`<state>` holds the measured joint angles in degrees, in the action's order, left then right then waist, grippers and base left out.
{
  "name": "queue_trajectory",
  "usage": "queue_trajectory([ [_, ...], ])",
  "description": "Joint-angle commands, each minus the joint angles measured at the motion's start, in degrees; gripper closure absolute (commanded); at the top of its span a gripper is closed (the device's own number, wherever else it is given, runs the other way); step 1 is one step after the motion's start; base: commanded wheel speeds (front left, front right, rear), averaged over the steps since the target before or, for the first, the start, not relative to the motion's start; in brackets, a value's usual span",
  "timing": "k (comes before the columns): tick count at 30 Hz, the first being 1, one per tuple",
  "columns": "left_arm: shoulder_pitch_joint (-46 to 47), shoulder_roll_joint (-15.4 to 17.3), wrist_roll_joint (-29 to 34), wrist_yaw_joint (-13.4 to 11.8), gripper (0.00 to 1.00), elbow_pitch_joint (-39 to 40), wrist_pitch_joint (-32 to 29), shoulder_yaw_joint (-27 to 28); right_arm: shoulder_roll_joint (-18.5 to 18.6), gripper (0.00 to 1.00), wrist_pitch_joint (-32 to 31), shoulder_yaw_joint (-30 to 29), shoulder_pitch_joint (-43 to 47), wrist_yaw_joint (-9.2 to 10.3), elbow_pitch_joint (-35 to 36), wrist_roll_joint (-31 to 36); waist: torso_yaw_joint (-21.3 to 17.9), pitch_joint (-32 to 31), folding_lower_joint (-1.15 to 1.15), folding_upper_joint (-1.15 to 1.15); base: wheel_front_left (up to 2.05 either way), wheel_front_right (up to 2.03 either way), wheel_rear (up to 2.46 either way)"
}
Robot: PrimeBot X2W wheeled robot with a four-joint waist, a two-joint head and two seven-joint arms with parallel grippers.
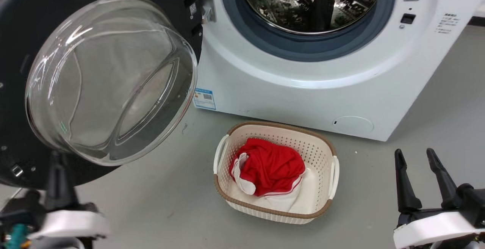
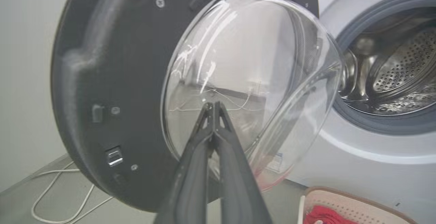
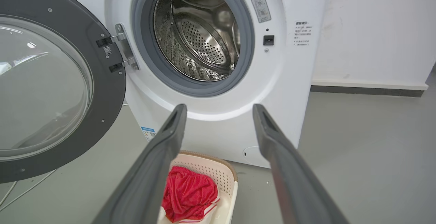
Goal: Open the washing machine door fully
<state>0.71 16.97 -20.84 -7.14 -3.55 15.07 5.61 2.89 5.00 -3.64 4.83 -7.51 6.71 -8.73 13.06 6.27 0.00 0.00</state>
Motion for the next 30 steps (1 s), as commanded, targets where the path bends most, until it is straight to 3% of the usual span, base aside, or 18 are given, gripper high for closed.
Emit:
queue_trajectory([
  [1,-1.21,-0.80,1.10,-0.22,1.00,1.29,0.13,-1.33,-0.05,0.00,0.18,0.07,0.50,0.04,-0.07,-0.44,-0.88,-0.87,0.00,0.00,0.00,0.00,0.00],
  [12,-2.35,-5.06,6.15,1.06,0.98,5.61,-1.23,-12.81,-0.06,0.00,-0.09,1.59,1.30,0.04,0.69,0.46,-6.09,-2.86,0.00,0.00,0.00,0.00,0.00],
  [17,0.38,-6.02,6.01,2.05,0.46,3.88,-1.16,-14.57,-0.05,0.00,-0.24,1.72,1.50,0.04,1.32,0.95,-8.73,-3.09,0.00,0.00,0.00,0.00,0.00],
  [19,1.43,-6.20,6.36,2.28,0.09,3.09,-1.06,-15.28,-0.06,0.00,-0.28,1.89,1.72,0.04,1.60,1.27,-9.60,-3.17,0.00,0.00,0.00,0.00,0.00],
  [20,1.90,-6.36,6.51,2.23,0.00,2.66,-0.96,-15.46,-0.06,0.00,-0.31,1.97,1.83,0.04,1.71,1.35,-9.98,-3.23,0.00,0.00,0.00,0.00,0.00],
  [30,3.08,-6.80,8.64,0.80,0.00,-0.33,-0.15,-15.81,-0.06,0.00,-0.50,1.97,2.40,0.04,2.41,2.39,-12.25,-3.67,0.00,0.00,0.00,0.00,0.00],
])
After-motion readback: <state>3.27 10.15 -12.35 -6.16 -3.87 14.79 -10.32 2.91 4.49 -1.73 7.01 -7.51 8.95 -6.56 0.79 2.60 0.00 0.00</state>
